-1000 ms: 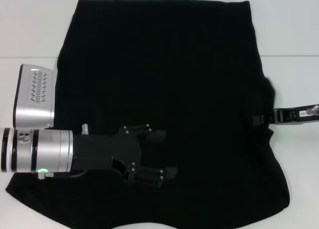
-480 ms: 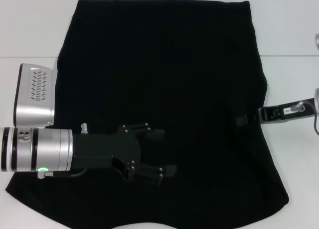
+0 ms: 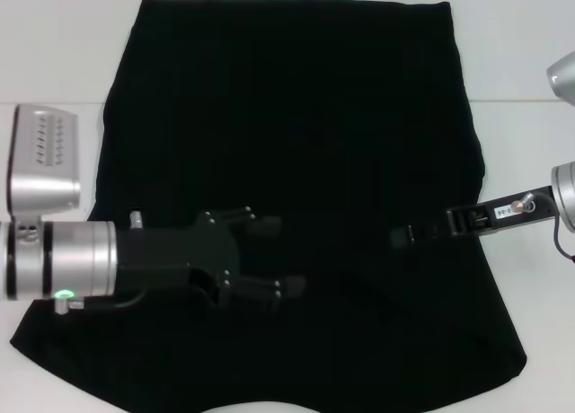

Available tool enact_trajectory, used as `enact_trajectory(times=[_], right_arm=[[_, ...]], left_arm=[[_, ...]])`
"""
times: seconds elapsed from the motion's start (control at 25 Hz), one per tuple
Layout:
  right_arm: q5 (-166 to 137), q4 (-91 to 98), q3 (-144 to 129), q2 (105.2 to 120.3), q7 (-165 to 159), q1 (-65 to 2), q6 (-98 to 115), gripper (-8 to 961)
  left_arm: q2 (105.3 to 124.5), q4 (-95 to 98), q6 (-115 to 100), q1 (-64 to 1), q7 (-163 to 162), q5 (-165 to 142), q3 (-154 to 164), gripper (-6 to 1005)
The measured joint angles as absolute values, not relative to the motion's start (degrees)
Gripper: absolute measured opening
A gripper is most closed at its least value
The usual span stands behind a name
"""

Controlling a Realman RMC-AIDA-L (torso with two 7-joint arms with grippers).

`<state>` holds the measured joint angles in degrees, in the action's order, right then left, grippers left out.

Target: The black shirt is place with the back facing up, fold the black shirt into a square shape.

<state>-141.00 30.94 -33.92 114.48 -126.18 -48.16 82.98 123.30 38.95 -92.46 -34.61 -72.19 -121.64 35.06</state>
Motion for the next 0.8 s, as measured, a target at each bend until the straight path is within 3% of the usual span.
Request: enact_trajectory(times=[0.2, 0.44, 0.56, 0.8], right_arm=[[-139.68, 30.53, -33.37, 114.25, -124.46, -47.00, 81.47, 450], [-133.34, 30.30, -33.39, 115.38, -115.25, -44.96, 81.10, 708], [-129.48, 29.83, -33.58, 116.26, -109.41, -44.02, 81.04, 760], [-127.76, 29.36, -33.92, 116.74, -106.16, -43.73, 79.66, 760]], left_arm=[[122.09, 41.65, -92.76, -33.58, -80.44, -122.46, 30.74, 865], [120.36, 50.63, -94.54, -29.93, -99.05, -128.30, 27.27, 862], [120.30, 55.28, -94.82, -28.81, -105.58, -134.93, 23.34, 860], [118.87, 58.60, -95.93, -28.84, -116.53, -147.38, 15.62, 857]])
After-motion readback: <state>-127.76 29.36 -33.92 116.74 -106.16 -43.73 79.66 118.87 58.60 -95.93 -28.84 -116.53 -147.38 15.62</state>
